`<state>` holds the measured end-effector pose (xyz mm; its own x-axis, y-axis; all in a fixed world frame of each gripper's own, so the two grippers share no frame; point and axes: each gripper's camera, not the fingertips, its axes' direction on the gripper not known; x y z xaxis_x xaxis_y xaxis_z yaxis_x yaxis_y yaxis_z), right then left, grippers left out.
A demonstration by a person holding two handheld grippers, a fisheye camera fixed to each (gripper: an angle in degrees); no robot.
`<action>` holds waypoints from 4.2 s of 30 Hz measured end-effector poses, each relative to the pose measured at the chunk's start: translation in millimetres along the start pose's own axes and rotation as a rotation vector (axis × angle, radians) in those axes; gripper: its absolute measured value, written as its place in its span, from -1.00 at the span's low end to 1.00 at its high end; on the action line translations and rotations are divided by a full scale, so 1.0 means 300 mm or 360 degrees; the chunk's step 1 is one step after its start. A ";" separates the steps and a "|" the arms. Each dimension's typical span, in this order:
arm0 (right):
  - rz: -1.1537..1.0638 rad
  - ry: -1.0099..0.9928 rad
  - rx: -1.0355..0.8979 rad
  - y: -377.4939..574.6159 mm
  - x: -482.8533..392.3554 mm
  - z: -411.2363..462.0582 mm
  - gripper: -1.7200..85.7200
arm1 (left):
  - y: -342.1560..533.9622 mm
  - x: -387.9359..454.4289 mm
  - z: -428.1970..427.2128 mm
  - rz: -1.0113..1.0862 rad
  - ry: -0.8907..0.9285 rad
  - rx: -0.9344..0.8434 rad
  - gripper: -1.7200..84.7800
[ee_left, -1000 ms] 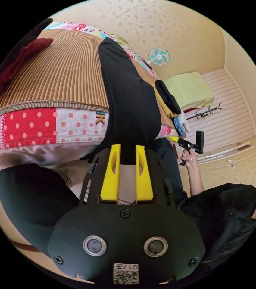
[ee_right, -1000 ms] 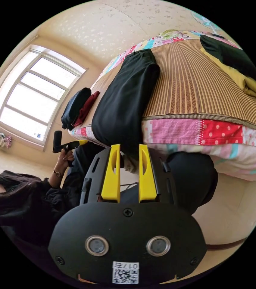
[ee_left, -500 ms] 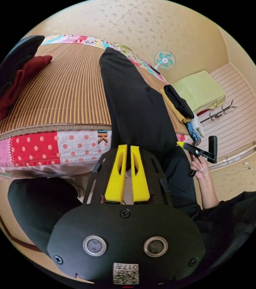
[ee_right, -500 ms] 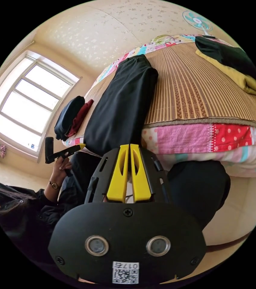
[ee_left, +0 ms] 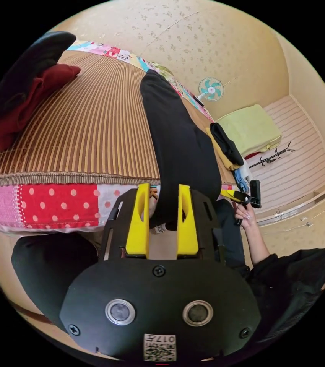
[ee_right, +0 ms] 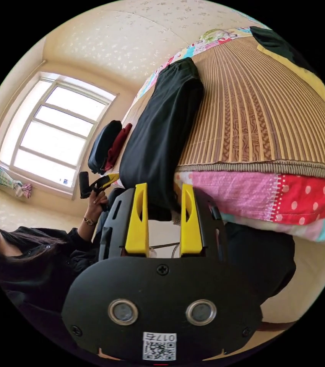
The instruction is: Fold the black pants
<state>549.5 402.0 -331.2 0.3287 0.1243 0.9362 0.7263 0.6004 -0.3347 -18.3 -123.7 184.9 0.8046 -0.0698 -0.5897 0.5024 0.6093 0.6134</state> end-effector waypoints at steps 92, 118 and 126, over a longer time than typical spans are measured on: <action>-0.1070 -0.1187 -0.0204 -0.613 -0.746 0.299 -0.80 | -0.286 0.417 -1.415 0.0030 -0.0011 0.0901 -0.77; -0.0312 0.0230 -0.0436 -0.021 -0.152 0.527 -0.87 | 0.231 -0.130 -1.081 -0.0582 -0.1087 0.1218 -0.73; 0.0351 0.0778 0.0531 0.189 0.098 -0.096 -0.85 | 0.101 0.361 -0.442 -0.0012 -0.0531 0.0707 -0.94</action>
<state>617.7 417.0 -325.8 0.7445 -0.0545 0.6654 0.4083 0.8257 -0.3893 42.2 -8.2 69.8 0.8208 -0.3632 -0.4409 0.5356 0.2210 0.8150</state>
